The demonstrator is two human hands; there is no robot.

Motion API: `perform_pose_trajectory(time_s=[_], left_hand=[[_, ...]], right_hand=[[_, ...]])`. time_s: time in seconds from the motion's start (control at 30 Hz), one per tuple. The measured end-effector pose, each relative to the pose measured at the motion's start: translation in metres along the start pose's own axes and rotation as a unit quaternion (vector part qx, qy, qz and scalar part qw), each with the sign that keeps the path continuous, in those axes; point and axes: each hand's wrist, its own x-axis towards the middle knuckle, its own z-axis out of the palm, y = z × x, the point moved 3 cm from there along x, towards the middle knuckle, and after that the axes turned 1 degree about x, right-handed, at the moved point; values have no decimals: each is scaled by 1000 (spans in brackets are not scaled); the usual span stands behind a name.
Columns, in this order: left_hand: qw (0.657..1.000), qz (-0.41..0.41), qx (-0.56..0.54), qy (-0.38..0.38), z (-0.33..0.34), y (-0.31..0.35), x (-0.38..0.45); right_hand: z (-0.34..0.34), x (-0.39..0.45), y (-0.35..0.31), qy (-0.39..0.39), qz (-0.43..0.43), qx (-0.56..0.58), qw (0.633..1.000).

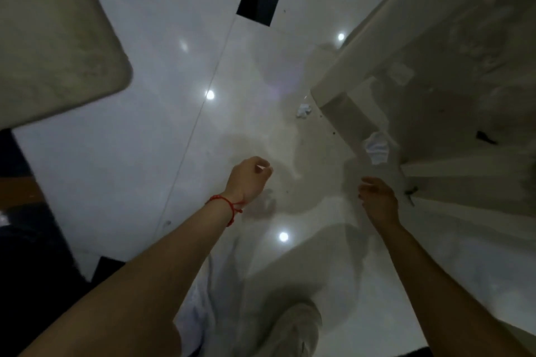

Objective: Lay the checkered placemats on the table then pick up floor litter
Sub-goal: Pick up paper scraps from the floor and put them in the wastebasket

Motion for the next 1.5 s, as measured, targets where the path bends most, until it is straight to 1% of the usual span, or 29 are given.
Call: perform_pose_trajectory(time_s=[0.07, 0.17, 0.2, 0.37, 0.43, 0.47, 0.6, 0.7, 0.77, 0.83, 0.9, 0.97, 1.07, 1.1, 1.2, 1.27, 1.3, 1.33, 1.4, 1.5], left_hand=[[1000, 16, 7, 9, 14, -12, 24], [999, 36, 13, 16, 33, -26, 52], [999, 40, 12, 20, 38, -30, 60], [996, 68, 31, 41, 52, -40, 87], [995, 74, 43, 47, 56, -39, 92], [995, 78, 50, 47, 58, -38, 93], [993, 90, 63, 40, 69, -35, 101], [991, 104, 74, 36, 78, -28, 109], [988, 120, 87, 50, 82, -20, 119], [978, 158, 110, 84, 84, -11, 132], [962, 202, 147, 107, 87, 2, 147], [941, 240, 210, 113, 90, 15, 162], [891, 293, 317, 142, 91, 33, 184], [879, 303, 339, 144, 91, 36, 191], [859, 318, 379, 130, 94, 37, 207], [845, 363, 371, 132, 97, 37, 203], [844, 378, 358, 130, 99, 36, 200], [850, 386, 333, 130, 99, 33, 196], [877, 369, 274, 141, 97, 24, 187], [936, 279, 151, 154, 86, 4, 166]], right_hand=[[5, 29, 1, 45, -23, -71, 996], [9, 75, 1, 123, -140, -116, 976], [11, 90, 3, 134, -164, -134, 968], [22, 143, 14, 111, -194, -234, 946], [29, 147, 23, 95, -187, -240, 948], [32, 146, 27, 99, -183, -237, 949], [48, 127, 36, 146, -195, -190, 951], [60, 114, 37, 146, -209, -122, 959], [67, 102, 34, 150, -223, -69, 961], [76, 88, 29, 158, -241, -17, 957], [83, 74, 21, 155, -253, 41, 954], [87, 62, 13, 144, -244, 83, 955], [91, 54, 11, 137, -232, 125, 955], [92, 53, 12, 137, -227, 136, 954], [94, 53, 14, 139, -208, 161, 955], [95, 55, 16, 144, -197, 160, 957], [96, 56, 17, 142, -190, 158, 959], [98, 56, 17, 138, -182, 153, 961], [102, 56, 17, 128, -165, 143, 967], [108, 49, 11, 114, -144, 133, 974]])
